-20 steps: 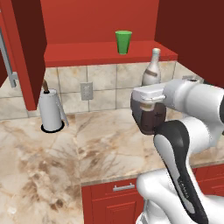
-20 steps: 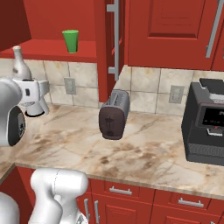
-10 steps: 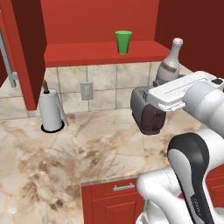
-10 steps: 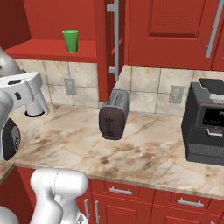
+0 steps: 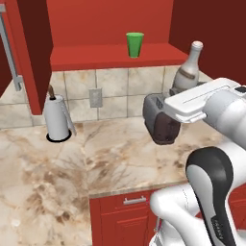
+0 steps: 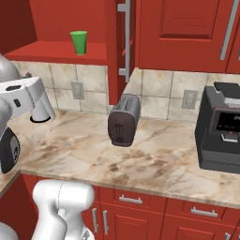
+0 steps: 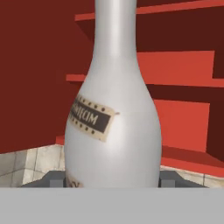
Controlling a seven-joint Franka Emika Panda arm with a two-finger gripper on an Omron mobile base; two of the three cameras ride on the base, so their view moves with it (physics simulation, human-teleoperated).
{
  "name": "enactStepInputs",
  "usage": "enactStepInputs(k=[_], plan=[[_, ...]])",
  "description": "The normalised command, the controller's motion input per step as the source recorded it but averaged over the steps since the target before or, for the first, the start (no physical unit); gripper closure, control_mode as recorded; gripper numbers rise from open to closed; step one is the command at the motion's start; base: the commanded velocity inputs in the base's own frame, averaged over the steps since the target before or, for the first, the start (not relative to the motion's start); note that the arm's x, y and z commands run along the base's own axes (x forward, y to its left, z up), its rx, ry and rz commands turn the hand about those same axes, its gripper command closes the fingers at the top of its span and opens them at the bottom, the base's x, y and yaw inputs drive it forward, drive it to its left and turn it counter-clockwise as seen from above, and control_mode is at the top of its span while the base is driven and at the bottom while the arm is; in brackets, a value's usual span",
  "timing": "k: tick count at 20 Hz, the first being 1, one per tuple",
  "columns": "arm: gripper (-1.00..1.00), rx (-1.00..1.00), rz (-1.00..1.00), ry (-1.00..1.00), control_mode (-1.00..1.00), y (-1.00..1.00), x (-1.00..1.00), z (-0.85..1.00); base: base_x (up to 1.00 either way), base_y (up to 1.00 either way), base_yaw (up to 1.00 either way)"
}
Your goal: Open the cabinet directly in front. Then move the liquor and the cup to the dining counter with the candle on it.
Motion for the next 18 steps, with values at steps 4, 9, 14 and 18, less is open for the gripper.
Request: enactStepInputs(k=[4, 9, 14, 18], plan=[[1.00, 0.00, 0.00, 0.00, 1.00, 0.00, 0.00, 0.00, -1.00, -0.06, 0.38], [1.00, 0.00, 0.00, 0.00, 1.00, 0.00, 0.00, 0.00, -1.00, -0.63, 0.51], [1.00, 0.00, 0.00, 0.00, 1.00, 0.00, 0.00, 0.00, -0.91, -0.96, 0.50], [1.00, 0.00, 0.00, 0.00, 1.00, 0.00, 0.00, 0.00, -1.00, -0.61, 0.63]])
